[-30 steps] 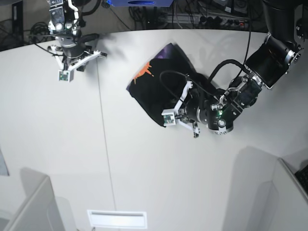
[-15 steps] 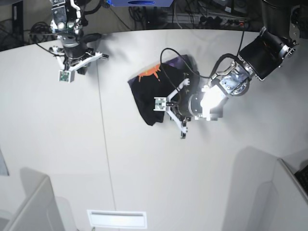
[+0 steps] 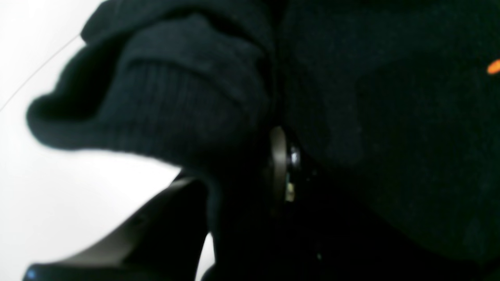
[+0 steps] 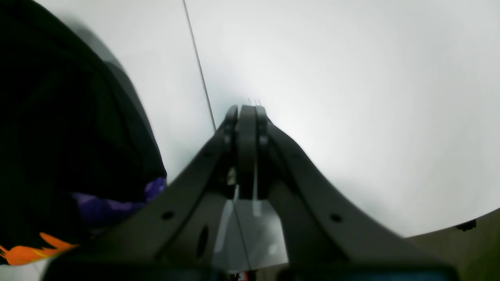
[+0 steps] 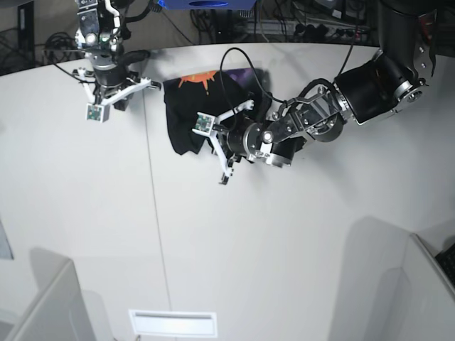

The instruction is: Fold the T-shirt properly

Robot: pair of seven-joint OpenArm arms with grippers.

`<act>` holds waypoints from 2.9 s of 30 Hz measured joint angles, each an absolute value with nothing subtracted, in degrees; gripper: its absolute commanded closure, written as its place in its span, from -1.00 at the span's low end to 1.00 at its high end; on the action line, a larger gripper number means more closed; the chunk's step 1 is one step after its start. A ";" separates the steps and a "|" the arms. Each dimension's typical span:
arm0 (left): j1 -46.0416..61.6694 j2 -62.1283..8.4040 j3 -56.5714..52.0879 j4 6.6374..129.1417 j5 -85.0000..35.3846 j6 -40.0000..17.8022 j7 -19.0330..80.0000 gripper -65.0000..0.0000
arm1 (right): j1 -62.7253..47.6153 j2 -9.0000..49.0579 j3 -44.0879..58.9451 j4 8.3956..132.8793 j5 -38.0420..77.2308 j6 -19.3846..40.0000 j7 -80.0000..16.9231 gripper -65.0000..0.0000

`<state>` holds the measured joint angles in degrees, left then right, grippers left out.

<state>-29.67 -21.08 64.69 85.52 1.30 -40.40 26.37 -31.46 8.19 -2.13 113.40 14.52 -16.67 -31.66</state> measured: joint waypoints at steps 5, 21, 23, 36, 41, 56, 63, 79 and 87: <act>-31.29 -18.98 65.01 82.59 1.04 -40.58 26.13 1.00 | -30.11 8.19 -2.48 111.37 14.55 -16.67 -32.03 1.00; -33.93 -18.13 64.18 81.69 -0.49 -40.40 26.39 0.00 | -30.57 7.64 -2.52 111.00 14.57 -16.69 -32.08 1.00; -34.33 -18.06 61.67 81.69 -3.11 -40.45 26.59 -0.26 | -30.83 7.22 -2.52 111.00 14.59 -16.67 -32.10 1.00; -32.88 -11.53 27.22 86.28 -13.13 -40.40 38.94 -0.45 | -31.79 6.94 -2.74 111.02 14.59 -16.58 -32.10 1.00; -22.52 -16.84 15.09 102.28 -7.46 -39.51 38.37 -0.06 | -32.62 7.33 -2.90 111.28 14.61 -16.51 -31.77 1.00; 18.35 -21.10 -22.28 111.66 2.63 -40.34 24.51 1.00 | -41.65 14.66 -2.09 112.49 11.11 -10.83 -17.15 1.00; 42.74 -20.27 -23.53 111.02 1.15 -40.23 5.41 1.00 | -51.33 15.68 -2.35 113.23 10.96 -10.31 -2.85 1.00; 65.76 -17.30 -26.52 107.13 -2.35 -39.70 3.88 1.00 | -68.23 15.88 -2.61 113.25 10.92 -10.46 -8.49 1.00; 59.92 -17.58 -19.75 82.06 -2.26 -39.46 4.10 1.00 | -63.72 18.70 -13.15 105.93 10.90 -10.28 -25.32 1.00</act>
<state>59.92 -17.58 -19.75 82.06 -2.26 -39.46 4.10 -63.72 18.70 -13.15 105.93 10.90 -10.28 -25.32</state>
